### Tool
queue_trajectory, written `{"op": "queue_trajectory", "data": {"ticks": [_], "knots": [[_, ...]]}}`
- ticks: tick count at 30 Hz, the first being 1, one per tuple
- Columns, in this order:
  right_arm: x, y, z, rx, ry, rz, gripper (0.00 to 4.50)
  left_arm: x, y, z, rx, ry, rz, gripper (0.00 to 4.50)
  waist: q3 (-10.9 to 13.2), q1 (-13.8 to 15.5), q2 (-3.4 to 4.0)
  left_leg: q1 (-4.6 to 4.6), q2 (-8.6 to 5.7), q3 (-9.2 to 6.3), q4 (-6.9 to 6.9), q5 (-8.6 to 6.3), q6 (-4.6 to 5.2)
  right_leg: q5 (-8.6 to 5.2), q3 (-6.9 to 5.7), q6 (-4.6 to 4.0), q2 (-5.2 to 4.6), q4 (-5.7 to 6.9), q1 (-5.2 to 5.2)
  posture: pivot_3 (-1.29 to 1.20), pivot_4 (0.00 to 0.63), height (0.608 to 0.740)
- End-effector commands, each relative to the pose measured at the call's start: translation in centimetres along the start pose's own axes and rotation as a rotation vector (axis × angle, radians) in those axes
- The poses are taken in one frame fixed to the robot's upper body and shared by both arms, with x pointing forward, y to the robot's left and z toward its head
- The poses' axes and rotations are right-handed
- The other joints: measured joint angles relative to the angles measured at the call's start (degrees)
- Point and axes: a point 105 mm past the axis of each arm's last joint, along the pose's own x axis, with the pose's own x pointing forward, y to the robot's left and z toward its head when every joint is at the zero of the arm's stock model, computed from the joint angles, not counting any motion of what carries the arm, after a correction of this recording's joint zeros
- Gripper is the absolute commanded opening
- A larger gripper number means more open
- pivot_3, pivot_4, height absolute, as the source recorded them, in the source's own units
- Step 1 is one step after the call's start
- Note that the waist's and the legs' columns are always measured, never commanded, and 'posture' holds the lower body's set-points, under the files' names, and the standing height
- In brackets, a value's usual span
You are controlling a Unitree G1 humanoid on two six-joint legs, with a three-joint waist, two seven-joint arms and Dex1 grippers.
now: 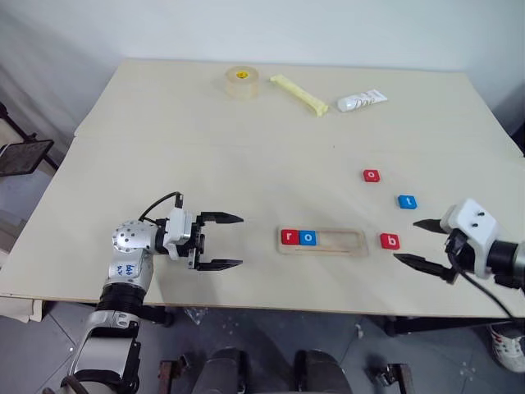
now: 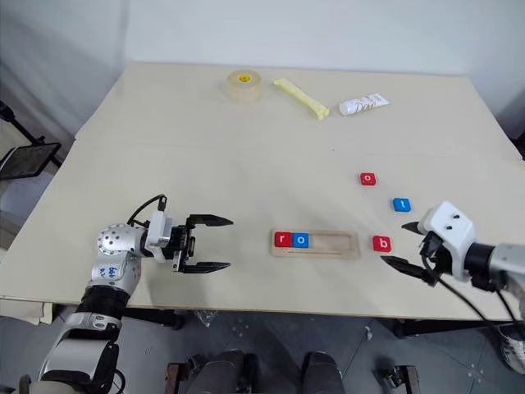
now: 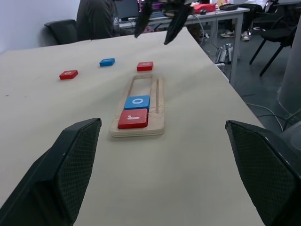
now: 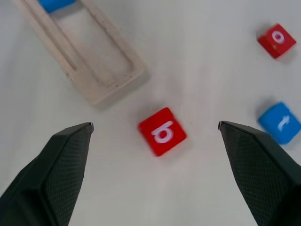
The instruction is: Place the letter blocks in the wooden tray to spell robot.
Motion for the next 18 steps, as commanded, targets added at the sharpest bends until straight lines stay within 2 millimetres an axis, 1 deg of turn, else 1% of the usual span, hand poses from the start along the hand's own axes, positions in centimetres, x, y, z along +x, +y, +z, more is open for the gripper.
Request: {"op": "queue_trajectory", "data": {"ticks": [1,5,9,11,14,15,18], "knots": [[0.8,-0.6,-1.0,-0.05,0.063,0.094,4.46,0.4,-0.5,0.8,0.04,-0.027,0.001,4.5,0.0,-0.04,0.0,-0.01,0.0,0.0,0.0,0.0,0.0,0.0,-0.01,0.0,-0.01,0.01,0.0,0.0,0.15,0.74],[1.8,-1.1,-1.8,-0.076,0.111,0.179,4.46,0.3,-1.2,1.0,0.038,-0.026,0.028,4.5,0.01,0.09,0.0,-0.07,-0.03,-0.08,0.04,0.0,0.0,0.0,-0.05,0.0,-0.04,0.0,-0.02,0.0,0.15,0.74],[2.3,-1.4,-2.1,-0.093,0.119,0.212,4.46,0.1,-1.8,1.2,0.034,-0.019,0.046,4.5,0.01,0.18,0.0,-0.1,-0.03,-0.14,0.06,0.0,0.0,0.0,-0.09,0.0,-0.04,-0.03,0.01,0.0,0.15,0.74],[3.0,-1.6,-2.5,-0.1,0.136,0.228,4.46,-0.1,-2.2,1.3,0.031,-0.012,0.072,4.5,0.01,0.0,0.0,-0.1,-0.02,-0.14,0.07,0.0,0.0,0.0,-0.1,0.0,-0.04,-0.05,0.02,0.0,0.15,0.74],[3.6,-1.8,-2.5,-0.095,0.141,0.235,3.87,-0.1,-2.6,1.4,0.025,-0.006,0.089,4.5,0.01,-0.06,0.01,-0.08,0.01,-0.14,0.07,0.0,-0.02,0.0,-0.1,0.0,-0.03,-0.05,0.01,0.0,0.15,0.74],[3.7,-1.9,-2.5,-0.096,0.14,0.236,3.6,-0.1,-2.6,1.5,0.024,-0.006,0.091,4.5,0.01,-0.05,0.01,-0.09,0.02,-0.14,0.07,0.0,-0.03,0.0,-0.1,0.0,-0.02,-0.06,0.02,0.0,0.15,0.74],[3.9,-2.0,-2.4,-0.101,0.139,0.234,2.5,0.0,-2.6,1.5,0.024,-0.005,0.101,4.5,0.01,0.03,0.01,-0.08,0.02,-0.14,0.09,0.01,-0.04,0.0,-0.1,0.0,-0.02,-0.06,0.04,0.0,0.15,0.74]]}}
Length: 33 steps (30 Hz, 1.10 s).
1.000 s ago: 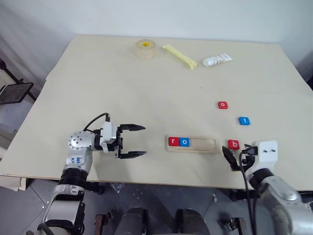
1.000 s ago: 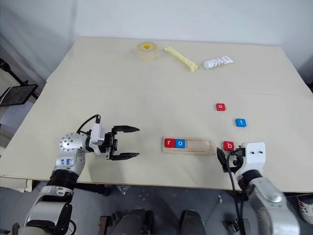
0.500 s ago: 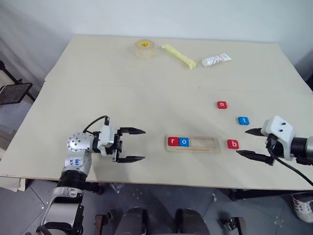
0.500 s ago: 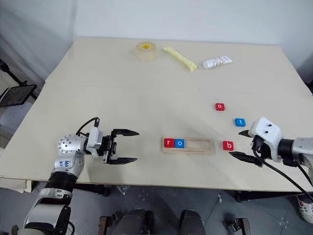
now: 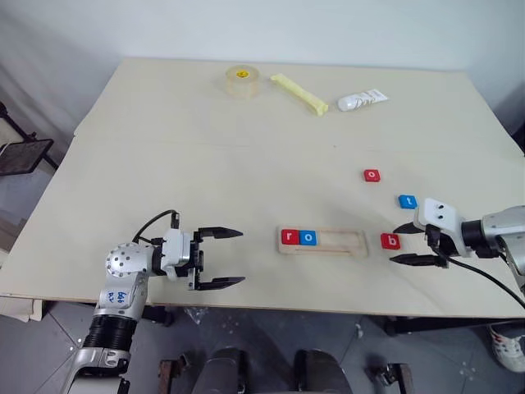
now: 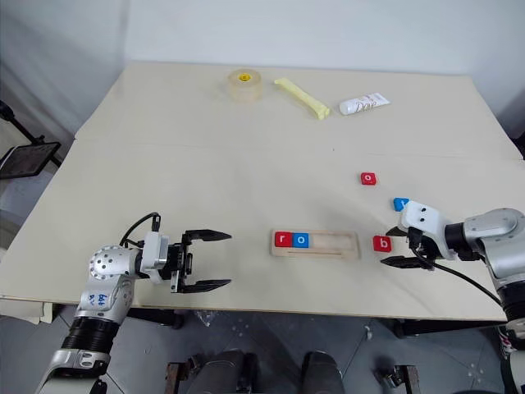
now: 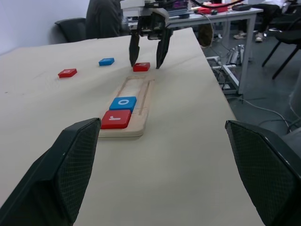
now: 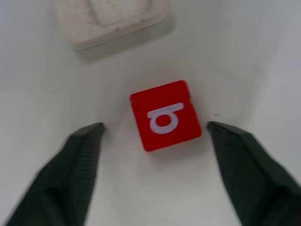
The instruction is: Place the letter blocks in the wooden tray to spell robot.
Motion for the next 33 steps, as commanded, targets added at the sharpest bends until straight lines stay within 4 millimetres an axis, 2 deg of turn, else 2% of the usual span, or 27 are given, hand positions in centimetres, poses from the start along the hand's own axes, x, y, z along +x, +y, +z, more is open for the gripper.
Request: {"op": "queue_trajectory", "data": {"ticks": [1,3,7,11,14,16,22,26,33], "knots": [[0.1,-0.2,0.2,-0.015,0.003,-0.003,2.17,0.0,0.1,0.9,0.029,-0.016,0.014,4.5,0.0,0.02,0.0,0.0,-0.01,0.0,0.01,0.0,0.0,0.0,0.01,0.0,-0.01,0.0,0.01,0.0,0.15,0.74],[0.1,-0.3,0.3,-0.012,-0.001,-0.009,1.5,0.2,0.2,0.8,0.028,-0.016,0.017,4.5,0.0,0.02,0.0,0.0,-0.02,0.0,0.01,0.0,0.0,0.0,0.01,0.0,-0.01,0.0,0.01,0.0,0.15,0.74],[-0.6,-1.0,1.2,-0.01,-0.02,-0.054,1.46,0.5,0.5,0.8,0.028,-0.02,0.018,4.5,0.0,0.0,0.0,0.0,-0.01,0.0,0.01,0.0,0.0,0.0,0.0,0.0,0.0,0.0,0.0,0.0,0.15,0.74],[-2.8,-1.8,5.9,-0.016,-0.095,-0.132,1.46,1.1,1.2,0.6,0.032,-0.031,0.007,4.5,0.13,0.08,0.22,-0.02,-0.02,0.0,0.02,0.0,0.0,0.0,0.01,0.0,-0.01,0.02,-0.04,0.0,0.15,0.74],[-3.0,-1.1,8.5,-0.037,-0.111,-0.1,1.46,1.4,1.8,0.5,0.036,-0.036,0.003,4.5,0.14,0.1,0.23,-0.04,-0.01,0.0,0.02,-0.01,-0.02,0.0,0.0,0.0,0.01,0.05,-0.07,0.0,0.15,0.74],[-2.4,-0.1,9.5,-0.094,-0.073,-0.038,1.46,1.7,2.2,0.4,0.041,-0.04,0.004,4.5,0.14,0.09,0.23,-0.04,0.0,-0.02,0.01,-0.02,-0.03,0.0,0.0,0.0,0.01,0.06,-0.1,0.0,0.15,0.74],[-0.3,1.4,10.6,-0.146,-0.029,0.052,1.46,2.3,2.7,0.3,0.057,-0.058,0.0,4.5,0.14,0.38,0.23,-0.06,-0.07,-0.06,0.01,-0.02,-0.02,0.0,0.01,0.0,-0.01,0.07,-0.1,0.0,0.15,0.74],[2.1,2.8,11.6,-0.19,-0.015,0.113,1.46,2.4,2.5,0.3,0.063,-0.065,-0.004,4.5,0.14,0.07,0.22,-0.07,-0.05,-0.05,0.01,-0.02,-0.03,0.0,0.0,0.0,0.0,0.08,-0.11,0.0,0.15,0.74],[3.5,2.9,11.8,-0.211,0.008,0.122,1.46,2.4,2.2,0.2,0.061,-0.066,0.003,4.5,0.14,0.14,0.22,-0.07,-0.07,-0.07,0.02,-0.02,-0.02,0.0,0.01,0.0,0.0,0.14,-0.14,0.0,0.15,0.74]]}}
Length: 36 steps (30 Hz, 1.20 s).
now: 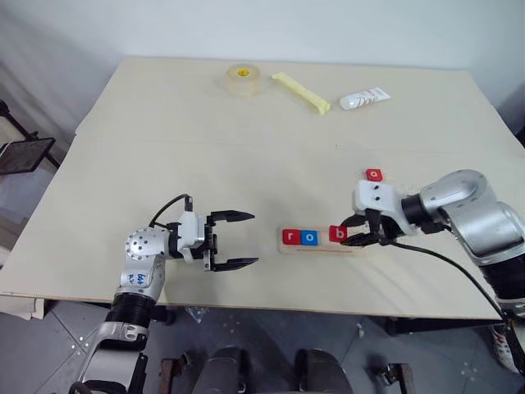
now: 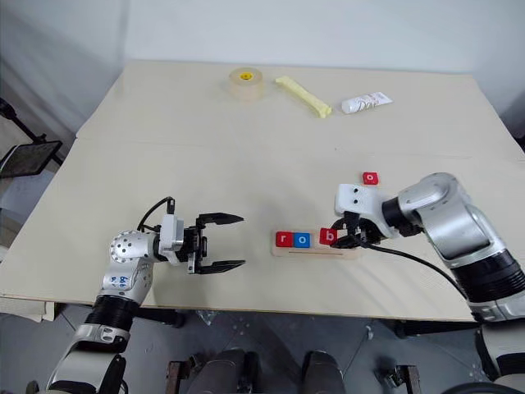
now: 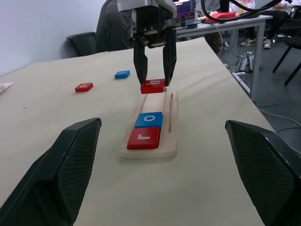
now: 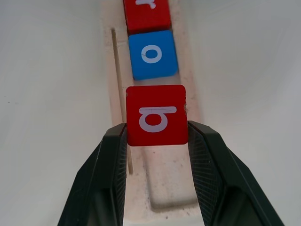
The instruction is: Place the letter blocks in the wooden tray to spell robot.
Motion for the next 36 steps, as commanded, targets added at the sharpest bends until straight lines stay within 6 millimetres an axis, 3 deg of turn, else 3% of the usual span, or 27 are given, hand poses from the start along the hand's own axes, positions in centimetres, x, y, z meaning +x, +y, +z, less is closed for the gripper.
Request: {"op": "queue_trajectory", "data": {"ticks": [1,17,26,34,36], "knots": [[0.1,-0.4,1.0,-0.046,-0.001,-0.023,1.46,0.1,-0.3,0.4,0.023,-0.009,-0.004,4.5,0.0,-0.07,0.0,0.0,0.0,0.0,0.0,0.0,0.0,0.0,0.0,0.0,0.0,-0.01,0.0,0.0,0.15,0.74],[1.8,-0.4,0.8,-0.069,0.024,-0.001,1.46,0.0,-0.5,0.5,0.02,-0.011,0.01,4.5,0.0,-0.17,0.0,0.0,0.02,0.0,0.0,0.0,0.0,0.0,-0.01,0.0,0.01,0.02,-0.02,0.0,0.15,0.74],[1.7,-0.1,1.7,-0.075,-0.006,0.005,4.41,-0.1,-0.5,0.5,0.019,-0.009,0.015,4.5,0.0,-0.16,0.0,0.0,0.01,0.0,0.0,0.0,0.0,0.0,-0.01,0.0,0.01,0.02,-0.02,0.0,0.15,0.74],[-0.4,1.0,1.2,-0.017,-0.055,-0.031,4.46,0.2,-0.4,0.4,0.016,-0.013,0.006,4.5,0.0,0.23,0.0,0.0,-0.02,-0.06,0.0,0.0,0.0,0.0,-0.01,0.0,0.0,0.0,0.02,0.0,0.15,0.74],[-1.8,1.2,0.6,0.048,-0.103,-0.078,4.46,0.3,-0.4,0.4,0.014,-0.016,0.006,4.5,0.0,0.36,0.0,0.0,-0.02,-0.06,0.0,0.0,0.0,0.0,-0.01,0.0,0.0,-0.01,0.02,0.0,0.15,0.74]]}}
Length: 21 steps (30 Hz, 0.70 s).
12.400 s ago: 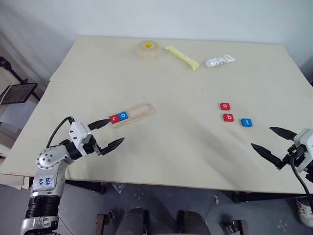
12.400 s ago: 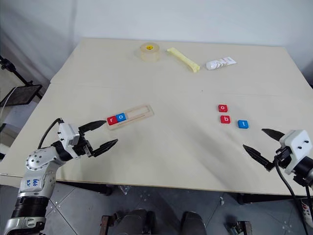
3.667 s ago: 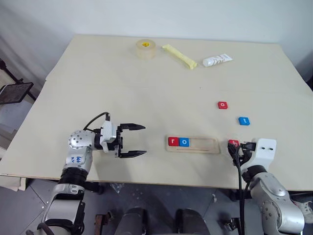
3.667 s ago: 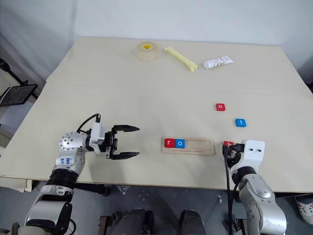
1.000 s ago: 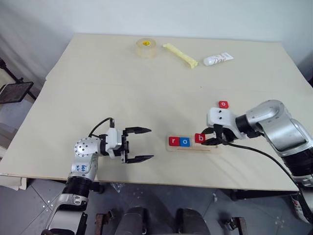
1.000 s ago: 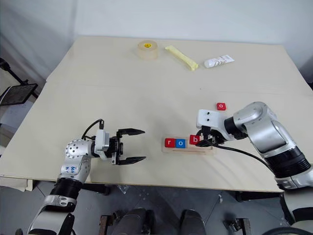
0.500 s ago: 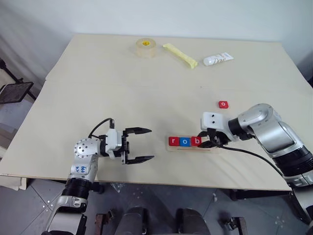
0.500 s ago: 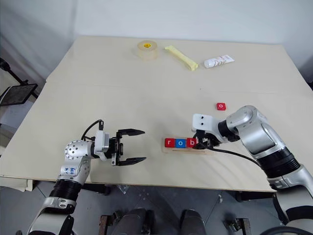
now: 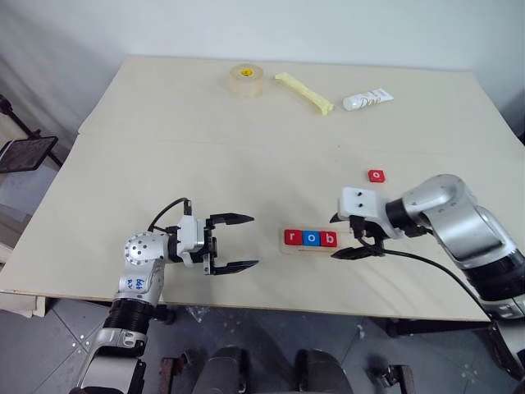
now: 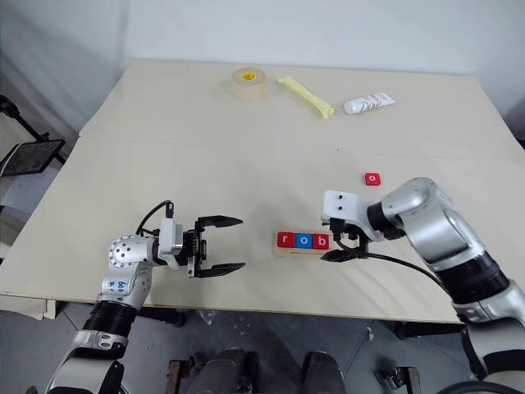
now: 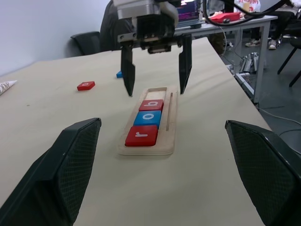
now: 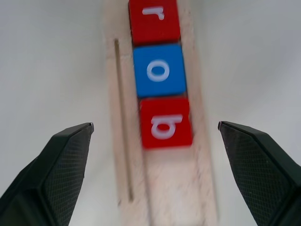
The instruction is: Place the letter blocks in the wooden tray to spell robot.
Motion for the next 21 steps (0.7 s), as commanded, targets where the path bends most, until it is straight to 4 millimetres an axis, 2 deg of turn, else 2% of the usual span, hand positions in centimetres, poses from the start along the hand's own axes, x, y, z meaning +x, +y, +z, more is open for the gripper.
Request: {"op": "queue_trajectory", "data": {"ticks": [1,4,7,11,17,21], "knots": [[-2.9,-0.1,0.1,0.055,-0.085,-0.1,4.46,0.2,0.0,0.2,0.012,-0.014,-0.006,4.5,0.0,0.24,0.0,0.0,0.01,-0.01,0.0,0.0,0.0,0.0,-0.01,0.0,0.0,0.01,0.0,0.0,0.15,0.74],[-4.5,-0.1,-0.9,0.128,-0.125,-0.177,4.46,0.2,0.0,0.2,0.007,-0.015,-0.003,4.5,0.0,0.45,-0.01,0.0,0.0,0.01,0.0,0.0,0.0,0.0,0.0,0.0,0.0,0.01,0.02,0.0,0.15,0.74],[-7.9,-1.4,-3.1,0.282,-0.242,-0.386,4.46,0.2,0.1,-0.1,-0.005,-0.013,0.01,4.5,0.0,1.01,-0.02,0.02,0.03,0.01,-0.01,0.0,0.0,0.0,-0.02,0.0,0.01,-0.01,0.04,0.0,0.15,0.74],[-10.6,-2.0,-6.5,0.339,-0.313,-0.61,4.46,0.4,0.6,-0.2,-0.009,-0.012,0.016,4.5,0.0,1.26,-0.03,0.02,-0.02,0.03,-0.01,0.0,0.01,0.0,0.0,0.0,-0.01,-0.01,0.05,0.0,0.15,0.74],[-12.3,-1.3,-11.1,0.421,-0.355,-0.786,4.46,0.4,1.1,-0.2,-0.011,-0.009,-0.001,4.5,-0.01,1.09,-0.03,0.05,0.0,0.15,-0.03,0.0,0.01,0.0,0.0,0.01,0.0,-0.02,0.05,0.0,0.15,0.74],[-12.1,0.0,-12.2,0.448,-0.381,-0.794,4.46,0.4,1.1,-0.1,-0.012,-0.011,-0.017,4.5,-0.01,0.98,-0.03,0.06,0.02,0.2,-0.05,0.0,0.01,0.0,0.01,0.01,0.02,-0.03,0.05,0.0,0.15,0.74]]}}
